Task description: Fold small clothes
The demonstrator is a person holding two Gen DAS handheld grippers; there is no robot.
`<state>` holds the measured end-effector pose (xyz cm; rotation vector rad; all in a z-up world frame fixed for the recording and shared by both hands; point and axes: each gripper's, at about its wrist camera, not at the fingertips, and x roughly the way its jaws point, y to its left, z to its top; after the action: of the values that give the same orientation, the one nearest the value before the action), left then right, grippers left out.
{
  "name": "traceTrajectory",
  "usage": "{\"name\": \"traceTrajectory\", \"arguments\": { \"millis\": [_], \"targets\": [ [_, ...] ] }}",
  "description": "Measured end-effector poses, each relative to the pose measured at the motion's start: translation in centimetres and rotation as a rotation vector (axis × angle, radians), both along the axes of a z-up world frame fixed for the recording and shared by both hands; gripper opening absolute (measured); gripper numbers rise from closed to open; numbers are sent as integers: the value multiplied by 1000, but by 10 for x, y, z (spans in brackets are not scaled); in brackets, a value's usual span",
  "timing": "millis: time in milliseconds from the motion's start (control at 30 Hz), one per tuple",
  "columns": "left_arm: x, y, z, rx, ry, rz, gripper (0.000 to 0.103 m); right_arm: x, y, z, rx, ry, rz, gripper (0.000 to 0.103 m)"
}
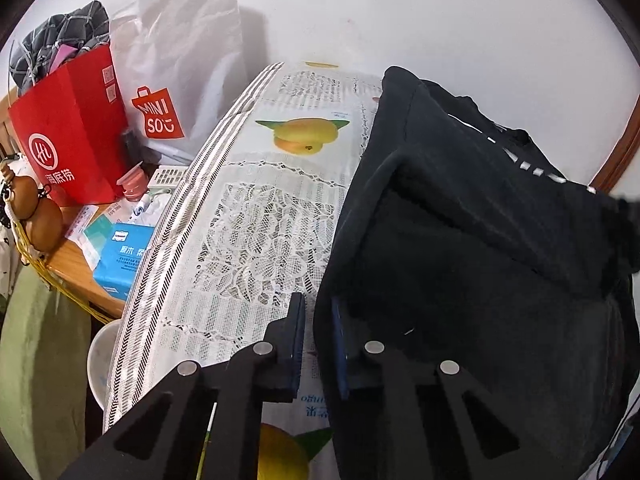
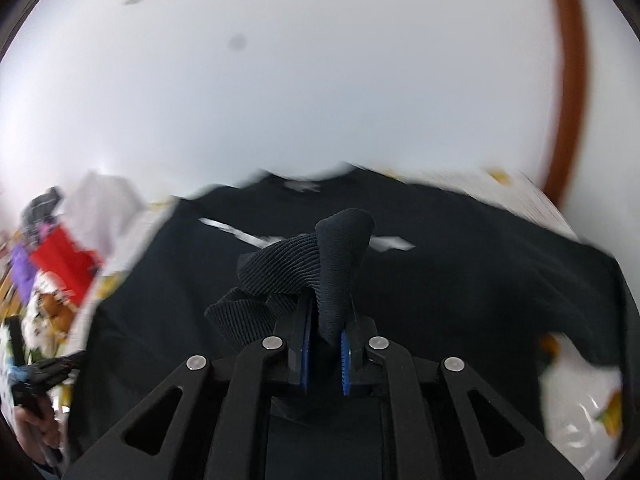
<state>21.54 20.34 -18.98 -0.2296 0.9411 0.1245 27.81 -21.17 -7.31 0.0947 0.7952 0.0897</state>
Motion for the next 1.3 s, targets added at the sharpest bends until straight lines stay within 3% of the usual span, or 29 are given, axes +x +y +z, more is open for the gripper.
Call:
{"name": "traceTrajectory", "arguments": {
  "millis": [167, 333, 367, 433, 500, 667, 967, 1133, 1300],
  "targets": [
    [2, -2, 2, 5, 23, 5, 13, -13, -66, -33, -50, 86, -149, 23],
    [-1, -6, 9, -18, 31, -7, 14, -30, -92, -25, -14, 82, -181, 28],
    [-2, -8, 13, -21, 21, -14, 16, -31, -91, -20, -22, 70, -180, 29],
    [-4, -13, 21, -12, 2, -25, 30, -30, -83, -7, -36, 36, -159, 38],
    [-3, -20, 30, 17, -22, -38, 39, -24, -65, 10, -51, 4, -127, 49],
    [11, -28, 41, 58, -44, -55, 39, 14, 10, 32, -40, -30, 46, 59],
    [33, -20, 43, 106, -67, -68, 39, 110, 170, -4, -85, -10, 353, 58],
    [37, -15, 39, 61, -89, -91, 39, 156, 229, -22, -54, 14, 457, 58],
    [50, -24, 34, 82, -102, -129, 38, 196, 267, -46, -45, 52, 516, 58]
  ]
}}
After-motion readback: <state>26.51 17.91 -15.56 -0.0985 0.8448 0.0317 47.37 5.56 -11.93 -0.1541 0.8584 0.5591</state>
